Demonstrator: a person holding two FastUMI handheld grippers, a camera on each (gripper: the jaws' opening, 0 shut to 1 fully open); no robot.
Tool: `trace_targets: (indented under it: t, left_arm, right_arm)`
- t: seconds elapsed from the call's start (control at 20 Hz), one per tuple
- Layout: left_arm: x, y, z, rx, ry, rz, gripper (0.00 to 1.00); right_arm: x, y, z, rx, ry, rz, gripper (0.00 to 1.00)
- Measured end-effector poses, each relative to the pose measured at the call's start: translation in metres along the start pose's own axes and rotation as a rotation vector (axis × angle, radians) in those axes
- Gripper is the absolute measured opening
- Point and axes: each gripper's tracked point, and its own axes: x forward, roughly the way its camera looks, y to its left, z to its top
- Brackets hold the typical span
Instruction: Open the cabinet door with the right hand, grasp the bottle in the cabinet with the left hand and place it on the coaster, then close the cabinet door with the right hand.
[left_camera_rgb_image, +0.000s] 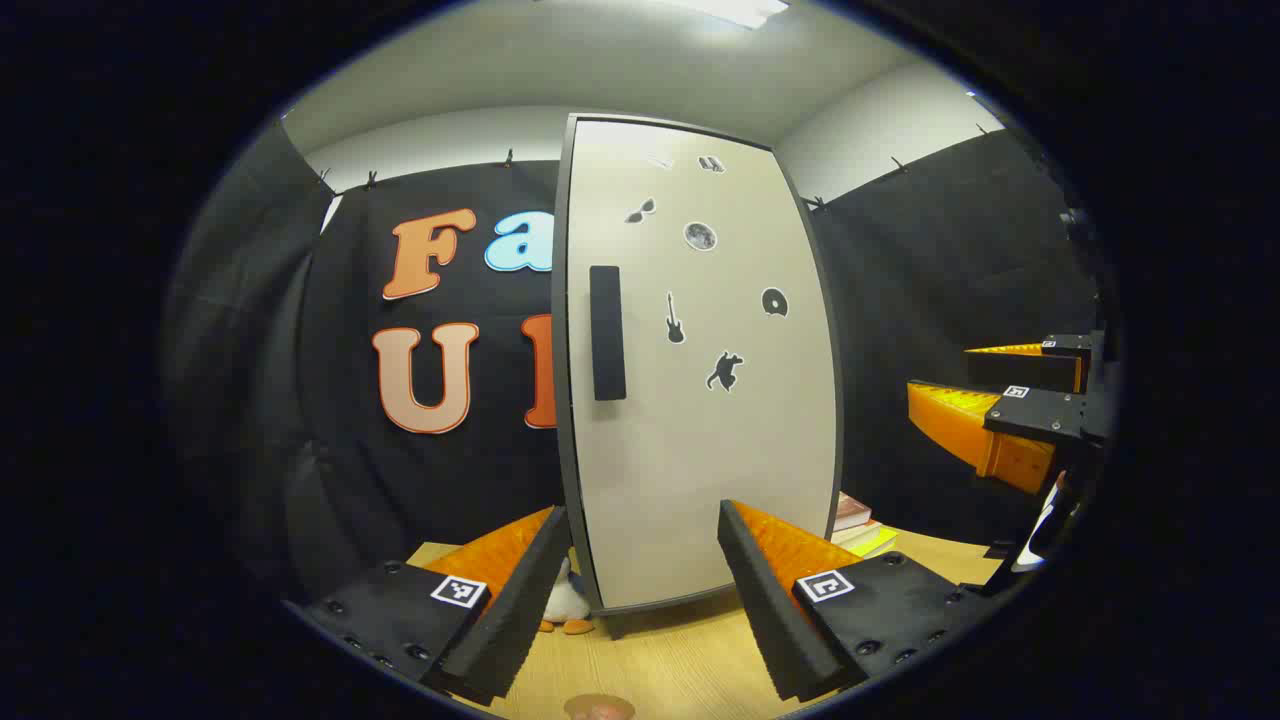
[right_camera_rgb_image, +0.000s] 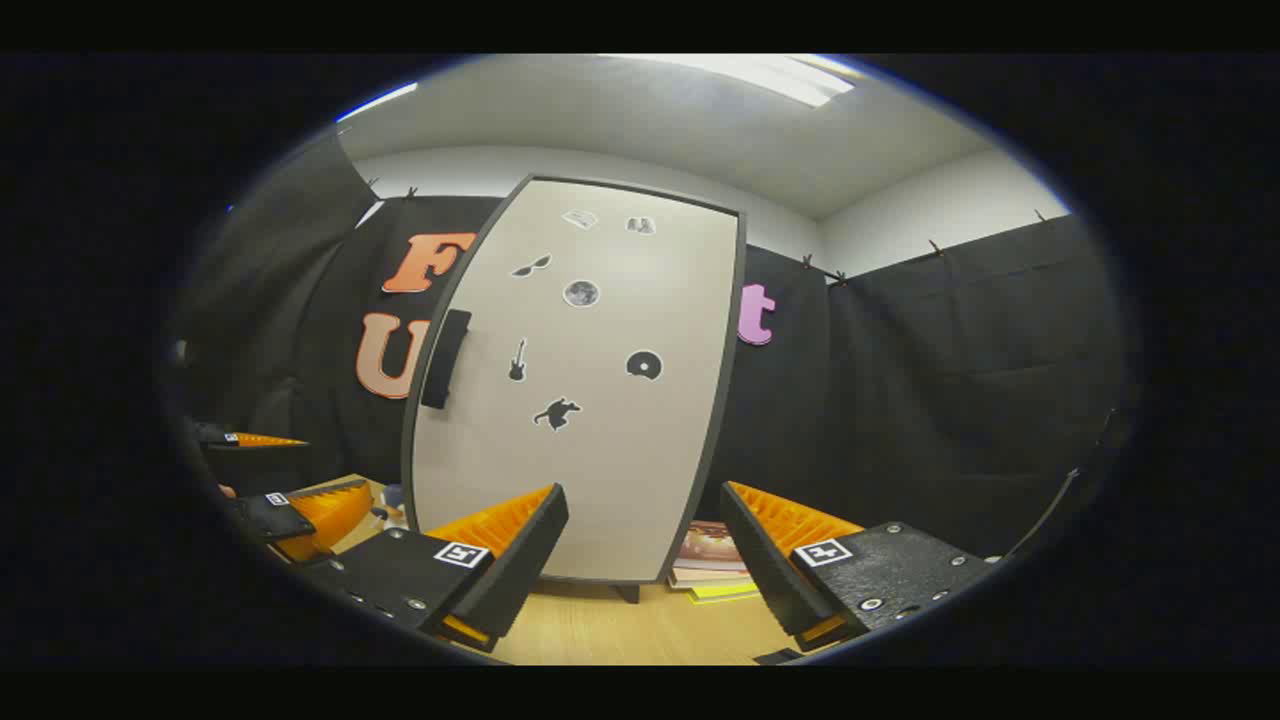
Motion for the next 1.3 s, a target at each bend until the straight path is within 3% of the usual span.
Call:
trace_targets:
  t: [0.4, 0.8, 1.0, 1.3]
  left_arm:
    - [-0.008, 0.028, 0.018, -0.042, -0.025, 0.046, 0.97]
    - [-0.001, 0.037, 0.024, -0.053, -0.02, 0.051, 0.96]
    - [0.0, 0.045, 0.023, -0.062, -0.01, 0.058, 0.96]
    - [-0.003, 0.086, 0.03, -0.093, -0.007, 0.109, 0.96]
  right_arm:
    - [0.003, -0.007, 0.001, 0.115, 0.02, 0.004, 0.95]
    - [0.006, -0.002, 0.003, 0.082, 0.015, -0.028, 0.95]
    - [0.014, 0.028, 0.013, 0.082, -0.006, 0.035, 0.94]
    - [0.041, 0.09, 0.023, 0.19, 0.044, 0.153, 0.95]
